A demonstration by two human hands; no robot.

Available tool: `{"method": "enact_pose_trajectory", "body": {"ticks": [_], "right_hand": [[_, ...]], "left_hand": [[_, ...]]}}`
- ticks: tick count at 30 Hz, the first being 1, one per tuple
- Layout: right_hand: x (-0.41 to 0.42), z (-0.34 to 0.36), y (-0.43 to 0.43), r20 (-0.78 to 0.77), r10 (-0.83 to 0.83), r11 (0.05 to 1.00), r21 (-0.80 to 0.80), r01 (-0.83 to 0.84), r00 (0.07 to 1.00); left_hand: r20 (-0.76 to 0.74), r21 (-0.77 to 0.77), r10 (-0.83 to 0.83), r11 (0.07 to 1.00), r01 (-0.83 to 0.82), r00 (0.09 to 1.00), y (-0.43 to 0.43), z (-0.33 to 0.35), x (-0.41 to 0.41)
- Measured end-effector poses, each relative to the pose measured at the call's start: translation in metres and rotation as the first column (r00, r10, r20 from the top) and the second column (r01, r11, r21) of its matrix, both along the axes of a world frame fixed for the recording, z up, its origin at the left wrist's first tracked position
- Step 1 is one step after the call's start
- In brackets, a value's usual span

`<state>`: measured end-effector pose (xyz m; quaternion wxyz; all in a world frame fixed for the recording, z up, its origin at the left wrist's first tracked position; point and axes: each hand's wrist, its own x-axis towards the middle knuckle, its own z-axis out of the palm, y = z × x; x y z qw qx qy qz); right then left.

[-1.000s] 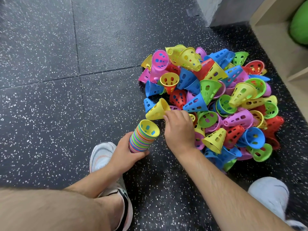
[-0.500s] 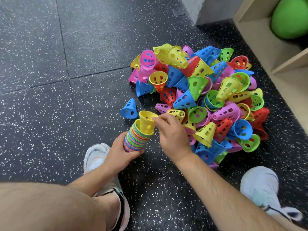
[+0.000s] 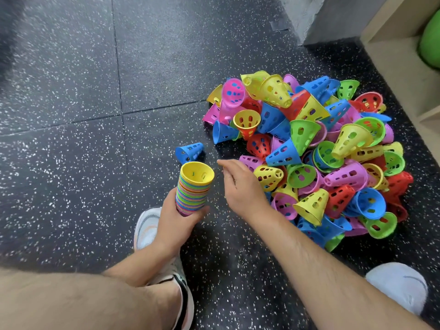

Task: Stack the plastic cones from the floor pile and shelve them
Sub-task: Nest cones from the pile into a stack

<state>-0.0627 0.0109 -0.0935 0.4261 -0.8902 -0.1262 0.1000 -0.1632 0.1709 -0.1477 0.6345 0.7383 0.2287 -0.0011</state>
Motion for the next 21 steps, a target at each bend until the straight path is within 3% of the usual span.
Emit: {"method": "enact_pose_trajectory", "body": {"ticks": [6, 10, 14, 16, 21], "right_hand": [[0.054, -0.013, 0.044, -0.044, 0.285, 0.919, -0.272, -0.286, 0.957], [0.077, -0.015, 0.076, -0.133, 0.537, 0.677, -0.522, -0.519, 0.833], [0.082, -0.027, 0.089, -0.161, 0.561, 0.562, -0.646, -0.516, 0.812], [0.081, -0.031, 0.089, -0.113, 0.536, 0.592, -0.656, -0.468, 0.837], [0.082, -0.026, 0.065, 0.038, 0.321, 0.813, -0.523, -0.255, 0.946]], "left_hand": [[0.064, -0.006, 0.125, 0.992, -0.125, 0.99, 0.024, -0.003, 0.003], [0.037, -0.025, 0.092, 0.996, -0.091, 0.995, 0.031, -0.012, 0.002], [0.029, -0.007, 0.097, 0.995, -0.097, 0.995, 0.032, -0.012, 0.002], [0.031, 0.007, 0.09, 0.996, -0.09, 0.995, 0.031, -0.011, 0.003], [0.015, 0.04, 0.036, 0.999, -0.036, 0.999, 0.035, -0.015, 0.006]]}}
